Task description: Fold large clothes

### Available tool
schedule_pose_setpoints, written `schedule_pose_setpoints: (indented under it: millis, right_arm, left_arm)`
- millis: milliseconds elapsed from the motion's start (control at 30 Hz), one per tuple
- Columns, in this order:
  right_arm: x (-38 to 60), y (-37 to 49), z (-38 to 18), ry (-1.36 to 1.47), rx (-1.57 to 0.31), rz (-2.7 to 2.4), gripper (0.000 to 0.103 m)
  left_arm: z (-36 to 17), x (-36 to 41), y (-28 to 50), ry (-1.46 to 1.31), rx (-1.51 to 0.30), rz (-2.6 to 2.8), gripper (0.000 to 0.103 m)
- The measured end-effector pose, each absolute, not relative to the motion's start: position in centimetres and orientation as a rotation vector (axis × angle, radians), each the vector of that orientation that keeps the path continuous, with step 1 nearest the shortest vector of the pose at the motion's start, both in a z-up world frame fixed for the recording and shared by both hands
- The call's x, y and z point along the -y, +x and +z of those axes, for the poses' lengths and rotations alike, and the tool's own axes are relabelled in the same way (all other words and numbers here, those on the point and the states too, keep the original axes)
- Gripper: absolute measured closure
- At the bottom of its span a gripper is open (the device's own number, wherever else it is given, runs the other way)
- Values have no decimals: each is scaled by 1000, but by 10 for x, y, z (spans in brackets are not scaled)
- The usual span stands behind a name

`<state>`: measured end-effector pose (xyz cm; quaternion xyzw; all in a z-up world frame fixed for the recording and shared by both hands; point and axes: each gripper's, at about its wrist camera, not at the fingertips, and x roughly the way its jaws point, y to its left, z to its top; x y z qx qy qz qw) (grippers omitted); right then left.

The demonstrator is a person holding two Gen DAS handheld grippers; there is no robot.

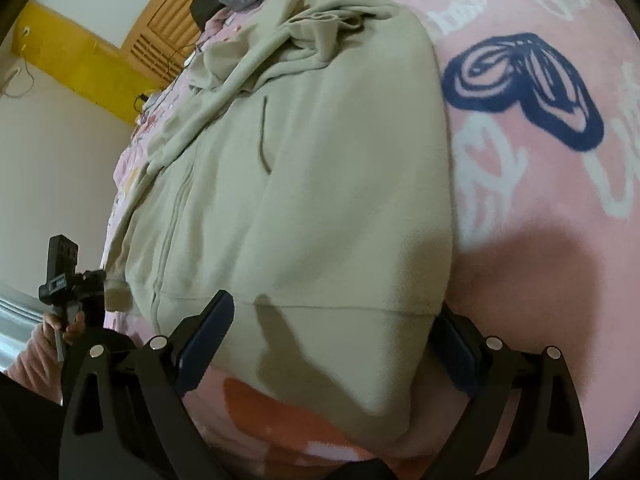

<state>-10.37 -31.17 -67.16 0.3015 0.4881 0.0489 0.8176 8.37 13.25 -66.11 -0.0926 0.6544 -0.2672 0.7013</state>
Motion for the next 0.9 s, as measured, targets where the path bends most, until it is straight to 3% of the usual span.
schedule_pose_setpoints:
  millis: [33,100,167,267,333,400,467,633,900]
  right_arm:
    - [311,-103,-673,632,-1038,104,10]
    - [306,-103,-673,580,-1031,95,10]
    - [299,-105,-672,519,-1036,77,14]
    - [289,-106,-665,420,-1044,-1,38]
    - [285,-109,-659,380,-1044,-20,55]
    - [283,-110,-650,353,-1041,-41,79]
    - [289,-106,-648,405,-1052,-18,92]
    - [304,-104,-629,577,-1017,-5,94]
    - [299,-91,-528,682,-834,28,95]
  left_arm:
    - [-667,-130,86,-196,-1482,-575,14]
    - [-680,-133,90,-229,-1533,-542,36]
    - [-687,-137,93,-286,-1560,-550,50]
    - [-683,-133,93,-288,-1547,-561,65]
    - [-677,-126,90,-251,-1529,-573,67]
    - [-671,-121,87,-250,-1500,-596,72]
    - [-667,-117,87,-256,-1478,-600,73]
    - [-660,-122,91,-333,-1420,-571,78]
    - [-614,-152,94,-545,-1203,-628,83]
